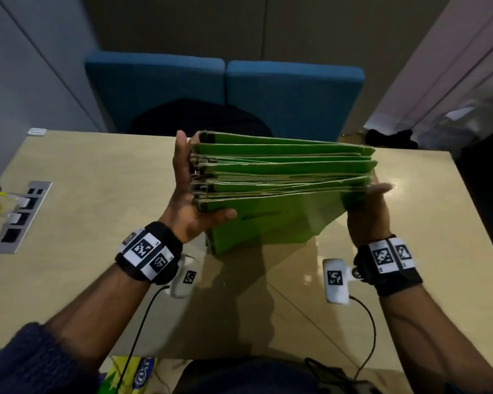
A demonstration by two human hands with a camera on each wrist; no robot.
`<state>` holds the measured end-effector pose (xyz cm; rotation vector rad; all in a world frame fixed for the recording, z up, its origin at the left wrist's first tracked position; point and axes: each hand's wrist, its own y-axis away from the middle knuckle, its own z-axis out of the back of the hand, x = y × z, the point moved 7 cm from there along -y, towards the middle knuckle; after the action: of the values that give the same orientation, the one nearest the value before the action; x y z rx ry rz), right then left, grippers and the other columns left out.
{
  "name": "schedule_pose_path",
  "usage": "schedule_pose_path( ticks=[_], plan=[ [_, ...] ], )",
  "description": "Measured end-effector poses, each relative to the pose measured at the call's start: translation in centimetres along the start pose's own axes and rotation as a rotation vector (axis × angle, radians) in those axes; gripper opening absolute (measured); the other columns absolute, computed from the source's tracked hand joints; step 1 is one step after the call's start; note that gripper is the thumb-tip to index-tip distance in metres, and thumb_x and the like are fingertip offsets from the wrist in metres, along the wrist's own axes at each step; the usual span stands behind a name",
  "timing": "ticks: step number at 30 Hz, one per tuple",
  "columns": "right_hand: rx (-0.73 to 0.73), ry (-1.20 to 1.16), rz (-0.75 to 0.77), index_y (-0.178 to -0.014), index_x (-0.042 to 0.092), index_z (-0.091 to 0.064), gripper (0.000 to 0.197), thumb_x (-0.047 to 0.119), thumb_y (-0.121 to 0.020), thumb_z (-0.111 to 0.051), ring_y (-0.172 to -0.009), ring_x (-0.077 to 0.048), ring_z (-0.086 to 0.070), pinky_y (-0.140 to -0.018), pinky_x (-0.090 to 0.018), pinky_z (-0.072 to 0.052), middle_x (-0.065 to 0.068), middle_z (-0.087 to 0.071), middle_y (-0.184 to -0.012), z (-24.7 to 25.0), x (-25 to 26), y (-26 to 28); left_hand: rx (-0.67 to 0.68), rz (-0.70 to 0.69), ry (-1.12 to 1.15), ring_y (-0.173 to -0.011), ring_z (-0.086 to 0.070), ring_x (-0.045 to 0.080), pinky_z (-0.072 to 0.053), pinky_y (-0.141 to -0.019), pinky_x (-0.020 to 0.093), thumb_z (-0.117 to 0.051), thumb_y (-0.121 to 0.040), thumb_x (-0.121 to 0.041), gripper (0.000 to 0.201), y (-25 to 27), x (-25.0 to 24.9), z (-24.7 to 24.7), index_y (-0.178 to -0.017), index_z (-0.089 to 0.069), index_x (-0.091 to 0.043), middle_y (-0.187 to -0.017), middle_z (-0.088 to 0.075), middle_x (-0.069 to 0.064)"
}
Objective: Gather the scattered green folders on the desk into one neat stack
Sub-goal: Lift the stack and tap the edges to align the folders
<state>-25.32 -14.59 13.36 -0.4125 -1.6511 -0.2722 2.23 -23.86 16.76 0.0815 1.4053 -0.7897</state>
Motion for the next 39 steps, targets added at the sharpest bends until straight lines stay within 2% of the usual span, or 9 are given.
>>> schedule_pose_path(
  ticks=[3, 6, 9, 18, 25, 28, 31, 35, 39],
  plan=[
    [-0.115, -0.062, -0.026, -0.138, 0.029, -0.05, 0.103, 0.092, -0.056, -0.046, -0.121, -0.021, -0.06, -0.095, -0.034, -0.053, -0.002, -0.063, -0.131, -0.5, 3.1, -0.5, 0.001, -0.113, -0.161, -0.141, -0.025, 0.024, -0.035, -0.11, 0.036, -0.065, -0.078, -0.06, 0.114, -0.4, -1.1, 0.3, -0.142, -0.002, 0.01, -0.147, -0.014, 0.027],
    [-0.143, 0.022, -0.059, -0.111, 0.031, -0.071, 0.078, 0.085, -0.055, -0.059, -0.104, -0.019, -0.069, -0.077, -0.031, -0.057, 0.003, -0.073, -0.11, -1.5, 4.8, -1.2, 0.014, -0.135, -0.272, -0.136, -0.029, 0.027, -0.038, -0.107, 0.034, -0.06, -0.079, -0.063, 0.101, -0.7, -1.2, 0.6, -0.143, -0.022, 0.005, -0.143, -0.019, 0.029],
    [-0.243, 0.11, -0.097, -0.095, 0.034, -0.077, 0.037, 0.061, -0.07, -0.072, -0.102, -0.018, -0.068, -0.085, -0.037, -0.054, 0.004, -0.075, -0.103, -1.3, 4.7, -2.2, -0.022, -0.091, -0.316, -0.135, -0.032, 0.026, -0.039, -0.107, 0.034, -0.059, -0.078, -0.065, 0.097, -1.0, -0.9, 0.9, -0.142, -0.032, 0.002, -0.144, -0.02, 0.023],
    [-0.25, 0.099, -0.187, -0.133, 0.031, -0.055, 0.057, 0.034, -0.077, -0.063, -0.119, -0.024, -0.059, -0.101, -0.043, -0.048, -0.003, -0.061, -0.129, -0.4, 3.1, -3.2, 0.015, -0.183, -0.312, -0.143, -0.022, 0.03, -0.035, -0.111, 0.041, -0.059, -0.082, -0.061, 0.088, -1.1, -1.2, 1.0, -0.145, -0.027, -0.01, -0.152, -0.015, 0.027],
    [-0.147, 0.076, -0.15, -0.134, 0.023, -0.056, 0.047, 0.019, -0.088, -0.05, -0.11, -0.016, -0.064, -0.094, -0.031, -0.051, -0.005, -0.063, -0.13, -0.7, 3.0, -3.1, -0.129, -0.246, -0.194, -0.122, -0.045, 0.044, -0.038, -0.098, 0.059, -0.056, -0.092, -0.038, 0.025, -1.2, -1.7, -0.1, -0.092, -0.061, -0.013, -0.129, -0.046, 0.027],
    [-0.185, -0.069, -0.189, -0.137, 0.021, -0.055, 0.052, 0.014, -0.086, -0.049, -0.098, -0.013, -0.066, -0.078, -0.024, -0.05, -0.001, -0.063, -0.13, -0.9, 2.6, -2.8, -0.156, -0.246, -0.198, -0.123, -0.044, 0.045, -0.038, -0.099, 0.059, -0.056, -0.091, -0.038, 0.031, -1.0, -1.6, -0.4, -0.102, -0.06, -0.01, -0.134, -0.045, 0.028],
    [-0.168, -0.142, -0.189, -0.138, 0.022, -0.052, 0.059, 0.026, -0.08, -0.059, -0.119, -0.019, -0.059, -0.094, -0.029, -0.048, 0.0, -0.058, -0.136, -0.9, 2.6, -2.6, -0.119, -0.251, -0.187, -0.125, -0.044, 0.043, -0.042, -0.097, 0.057, -0.056, -0.091, -0.041, 0.052, -1.1, -1.4, -0.3, -0.128, -0.047, -0.005, -0.138, -0.042, 0.03],
    [-0.008, -0.124, -0.117, -0.148, 0.017, -0.035, 0.093, 0.042, -0.071, -0.079, -0.133, -0.018, -0.048, -0.106, -0.031, -0.042, 0.0, -0.045, -0.147, -0.5, 2.2, -1.6, -0.12, -0.292, -0.303, -0.116, -0.051, 0.041, -0.047, -0.093, 0.046, -0.058, -0.09, -0.042, 0.043, -1.2, -1.0, 0.4, -0.107, -0.053, -0.003, -0.125, -0.05, 0.032],
    [-0.03, -0.147, -0.039, -0.15, 0.012, -0.032, 0.08, 0.023, -0.077, -0.062, -0.137, -0.024, -0.045, -0.111, -0.038, -0.037, -0.008, -0.044, -0.15, -0.5, 1.4, -0.6, -0.145, -0.249, -0.164, -0.123, -0.043, 0.042, -0.043, -0.098, 0.051, -0.058, -0.089, -0.048, 0.061, -0.9, -0.1, 0.6, -0.101, -0.044, 0.009, -0.127, -0.04, 0.037]
  ],
)
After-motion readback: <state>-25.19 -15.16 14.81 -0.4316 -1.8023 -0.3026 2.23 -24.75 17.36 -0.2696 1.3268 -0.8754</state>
